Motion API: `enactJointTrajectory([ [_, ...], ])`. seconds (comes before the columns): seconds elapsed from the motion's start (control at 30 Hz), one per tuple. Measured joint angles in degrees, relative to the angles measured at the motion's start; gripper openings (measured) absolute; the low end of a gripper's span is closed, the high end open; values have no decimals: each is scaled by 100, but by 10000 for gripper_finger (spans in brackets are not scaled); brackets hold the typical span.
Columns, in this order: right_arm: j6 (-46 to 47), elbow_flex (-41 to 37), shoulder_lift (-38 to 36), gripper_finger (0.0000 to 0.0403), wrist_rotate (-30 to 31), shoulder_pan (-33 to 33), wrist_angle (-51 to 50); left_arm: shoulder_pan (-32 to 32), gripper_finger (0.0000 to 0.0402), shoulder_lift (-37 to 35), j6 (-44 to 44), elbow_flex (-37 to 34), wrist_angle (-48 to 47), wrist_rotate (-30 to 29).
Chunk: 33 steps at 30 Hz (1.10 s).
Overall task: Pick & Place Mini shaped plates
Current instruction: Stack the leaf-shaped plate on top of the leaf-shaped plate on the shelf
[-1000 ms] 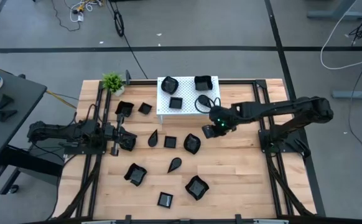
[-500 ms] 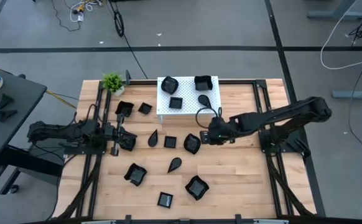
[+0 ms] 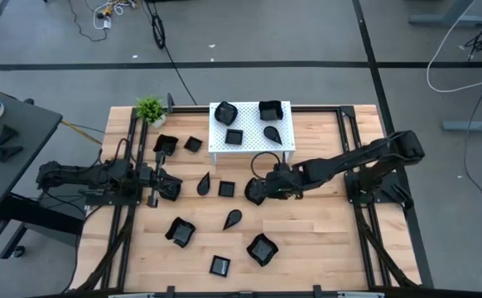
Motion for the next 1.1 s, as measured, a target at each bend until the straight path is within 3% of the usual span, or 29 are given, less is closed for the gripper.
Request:
enactJointTrajectory([
  [0.57,337,1,500,167,151,-29,199,1,3,0,0,-1,-2,0],
  [1.1,374,4,759,156,237,-52,458,-1,3,0,0,-1,0,0],
])
